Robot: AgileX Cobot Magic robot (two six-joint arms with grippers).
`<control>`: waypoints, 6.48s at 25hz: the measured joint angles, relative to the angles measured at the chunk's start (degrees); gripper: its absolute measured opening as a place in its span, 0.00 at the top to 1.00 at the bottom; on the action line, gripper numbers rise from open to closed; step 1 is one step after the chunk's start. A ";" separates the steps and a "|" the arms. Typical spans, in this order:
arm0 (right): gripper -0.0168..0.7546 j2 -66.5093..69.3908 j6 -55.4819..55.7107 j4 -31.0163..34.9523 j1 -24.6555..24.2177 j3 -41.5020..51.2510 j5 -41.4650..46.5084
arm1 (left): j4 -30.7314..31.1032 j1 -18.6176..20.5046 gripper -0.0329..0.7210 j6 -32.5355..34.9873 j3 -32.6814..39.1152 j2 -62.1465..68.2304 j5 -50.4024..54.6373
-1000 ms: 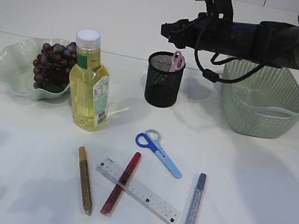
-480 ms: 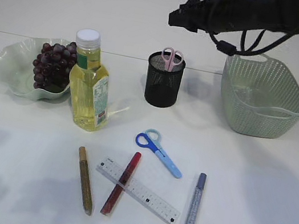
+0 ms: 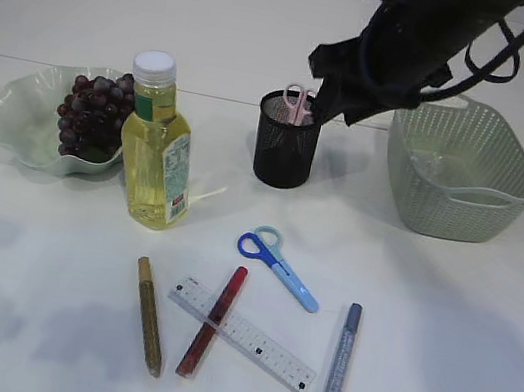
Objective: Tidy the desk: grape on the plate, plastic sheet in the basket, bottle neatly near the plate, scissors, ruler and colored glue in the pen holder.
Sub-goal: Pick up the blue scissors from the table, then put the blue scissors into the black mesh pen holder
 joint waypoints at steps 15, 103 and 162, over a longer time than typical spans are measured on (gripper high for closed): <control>0.52 4.22 9.96 -16.72 9.14 -0.59 12.66 | 1.13 0.00 0.30 0.00 0.00 0.00 -4.04; 0.73 20.31 1.94 -6.26 8.20 -5.67 12.51 | 6.00 0.00 0.30 0.77 0.00 0.00 -6.85; 0.73 23.15 -91.27 78.48 -11.60 -5.56 -3.13 | 6.00 0.00 0.30 0.99 0.00 0.00 -6.72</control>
